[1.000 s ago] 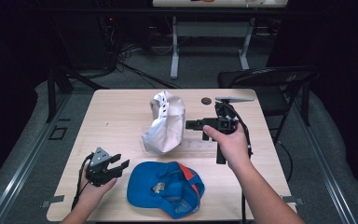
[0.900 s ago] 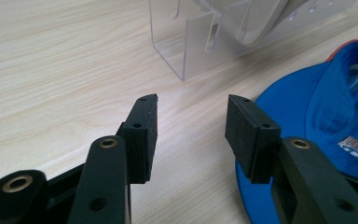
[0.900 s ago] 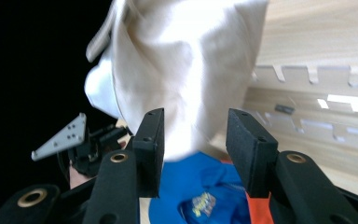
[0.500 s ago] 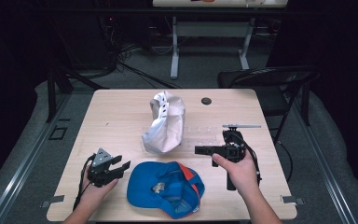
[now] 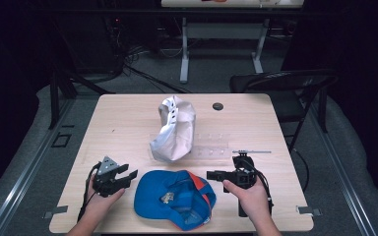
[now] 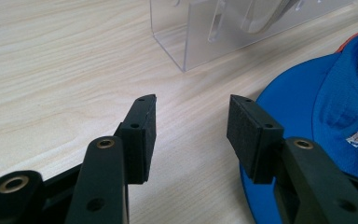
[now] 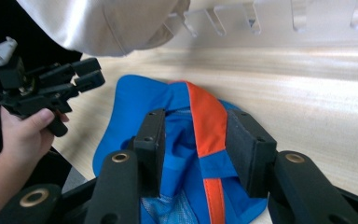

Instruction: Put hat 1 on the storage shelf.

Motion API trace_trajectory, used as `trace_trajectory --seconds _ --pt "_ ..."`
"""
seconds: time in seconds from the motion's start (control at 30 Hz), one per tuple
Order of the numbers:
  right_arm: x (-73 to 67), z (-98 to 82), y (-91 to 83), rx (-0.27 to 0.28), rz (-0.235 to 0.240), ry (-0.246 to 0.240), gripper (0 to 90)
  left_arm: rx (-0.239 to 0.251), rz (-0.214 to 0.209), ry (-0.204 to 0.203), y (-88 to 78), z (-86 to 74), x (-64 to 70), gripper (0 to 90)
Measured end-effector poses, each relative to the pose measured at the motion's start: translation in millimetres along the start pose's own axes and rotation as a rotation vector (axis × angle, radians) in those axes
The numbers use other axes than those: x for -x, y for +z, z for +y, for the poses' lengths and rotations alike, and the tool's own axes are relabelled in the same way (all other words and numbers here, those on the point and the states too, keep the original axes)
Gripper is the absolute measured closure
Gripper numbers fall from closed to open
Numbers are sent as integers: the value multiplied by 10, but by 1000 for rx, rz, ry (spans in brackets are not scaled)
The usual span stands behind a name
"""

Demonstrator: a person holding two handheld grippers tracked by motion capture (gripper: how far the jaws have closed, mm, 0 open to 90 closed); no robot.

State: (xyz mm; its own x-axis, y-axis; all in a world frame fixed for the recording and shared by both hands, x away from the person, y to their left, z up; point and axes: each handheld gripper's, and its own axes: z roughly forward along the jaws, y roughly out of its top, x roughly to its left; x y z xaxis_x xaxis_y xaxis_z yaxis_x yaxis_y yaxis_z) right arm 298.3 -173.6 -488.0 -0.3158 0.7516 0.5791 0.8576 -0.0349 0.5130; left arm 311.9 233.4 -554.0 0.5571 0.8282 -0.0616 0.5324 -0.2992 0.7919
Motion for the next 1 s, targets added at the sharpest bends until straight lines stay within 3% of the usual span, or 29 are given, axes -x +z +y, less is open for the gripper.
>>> trace_trajectory --seconds 0.27,0.37,1.0 --pt "-11 -117 60 -15 -33 -23 589 0 -1 6 1 0 13 529" --pt "6 -165 81 -18 -23 -15 589 -2 -4 8 1 1 19 529" --pt "151 -557 266 -155 -8 20 570 -6 -4 23 23 -5 57 522"
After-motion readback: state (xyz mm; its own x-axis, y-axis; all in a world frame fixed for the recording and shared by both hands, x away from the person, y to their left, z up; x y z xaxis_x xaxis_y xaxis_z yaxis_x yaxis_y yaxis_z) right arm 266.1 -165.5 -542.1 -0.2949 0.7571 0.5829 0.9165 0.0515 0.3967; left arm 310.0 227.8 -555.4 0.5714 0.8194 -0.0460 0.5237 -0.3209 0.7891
